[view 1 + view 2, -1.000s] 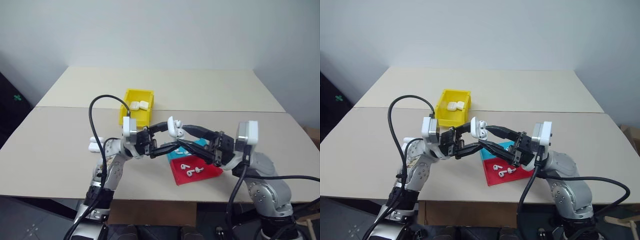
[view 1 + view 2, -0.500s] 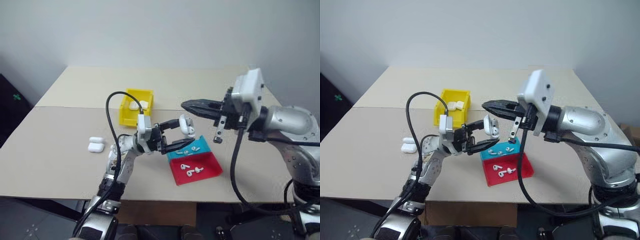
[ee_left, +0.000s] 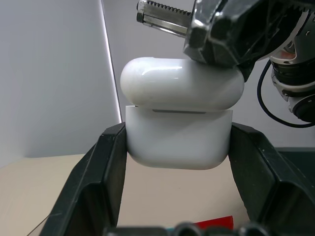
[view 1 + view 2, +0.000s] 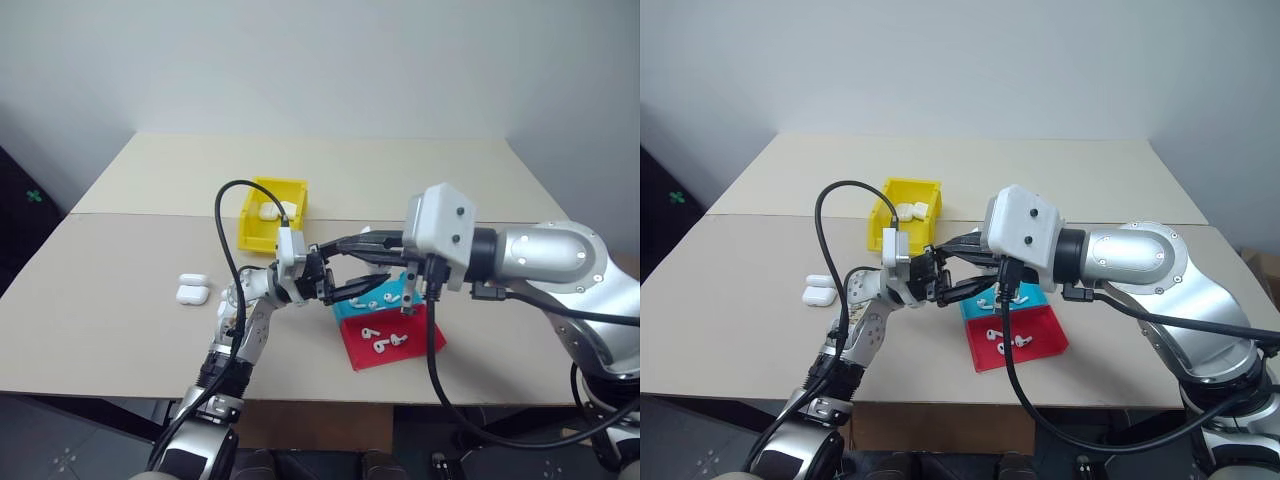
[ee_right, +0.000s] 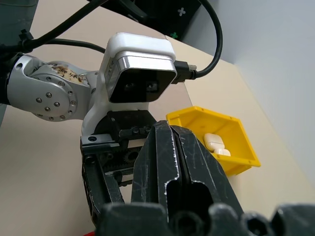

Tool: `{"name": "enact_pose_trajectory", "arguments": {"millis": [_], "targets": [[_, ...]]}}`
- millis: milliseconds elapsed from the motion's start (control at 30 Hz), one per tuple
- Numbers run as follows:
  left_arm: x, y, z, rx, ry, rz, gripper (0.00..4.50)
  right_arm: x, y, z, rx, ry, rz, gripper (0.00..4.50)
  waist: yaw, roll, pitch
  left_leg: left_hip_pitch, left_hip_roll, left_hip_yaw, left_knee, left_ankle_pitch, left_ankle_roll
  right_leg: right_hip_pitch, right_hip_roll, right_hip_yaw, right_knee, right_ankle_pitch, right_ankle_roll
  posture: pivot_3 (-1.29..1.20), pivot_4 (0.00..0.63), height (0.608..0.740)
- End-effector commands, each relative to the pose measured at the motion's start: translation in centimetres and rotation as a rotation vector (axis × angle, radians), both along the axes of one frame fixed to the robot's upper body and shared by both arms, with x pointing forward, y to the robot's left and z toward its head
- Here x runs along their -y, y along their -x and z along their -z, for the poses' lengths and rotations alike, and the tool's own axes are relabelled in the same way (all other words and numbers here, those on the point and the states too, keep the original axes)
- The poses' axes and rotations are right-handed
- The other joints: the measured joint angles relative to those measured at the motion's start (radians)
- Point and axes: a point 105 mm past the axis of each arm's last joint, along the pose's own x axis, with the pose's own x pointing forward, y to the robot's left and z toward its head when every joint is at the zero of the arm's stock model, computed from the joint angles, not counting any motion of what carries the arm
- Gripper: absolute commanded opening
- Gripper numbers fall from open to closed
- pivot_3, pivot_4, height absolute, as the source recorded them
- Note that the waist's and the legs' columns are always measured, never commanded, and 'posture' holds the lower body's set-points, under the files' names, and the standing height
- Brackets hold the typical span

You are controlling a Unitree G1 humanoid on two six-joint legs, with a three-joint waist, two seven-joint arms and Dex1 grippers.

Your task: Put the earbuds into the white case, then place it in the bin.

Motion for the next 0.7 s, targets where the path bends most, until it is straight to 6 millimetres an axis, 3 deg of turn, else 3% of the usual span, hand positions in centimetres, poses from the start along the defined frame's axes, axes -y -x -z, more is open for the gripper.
{"name": "enact_pose_trajectory", "arguments": {"millis": [33,367,567,700], "targets": [[-0.5,0.5,-1.6,0.069,0.046,0.000,2.78,0.6,-0.1,-0.1,0.028,0.016,0.020,0.04,0.000,0.000,0.000,0.000,0.000,0.000,0.000,0.000,0.000,0.000,0.000,0.000,0.000,0.000,0.000,0.00,0.150,0.740],[-0.8,0.5,-1.3,0.056,0.043,-0.007,2.78,1.8,-0.5,0.3,0.021,0.007,0.045,0.04,0.000,0.000,0.000,0.000,0.000,0.000,0.000,0.000,0.000,0.000,0.000,0.000,0.000,0.000,0.000,0.00,0.150,0.740],[-1.0,0.4,-1.2,0.054,0.045,-0.018,2.78,1.9,0.4,-2.9,0.033,-0.182,-0.004,0.04,-0.001,0.000,0.000,0.000,0.000,0.000,0.000,0.000,0.000,0.000,0.000,0.000,0.000,0.000,0.000,0.00,0.150,0.740],[-1.9,-0.3,-1.7,0.010,0.049,-0.131,2.78,3.9,-0.6,-3.9,0.029,-0.278,0.096,0.04,-0.001,0.000,0.000,0.000,0.000,0.000,0.000,0.000,0.000,0.000,0.000,0.000,0.000,0.000,0.000,0.00,0.150,0.740]]}}
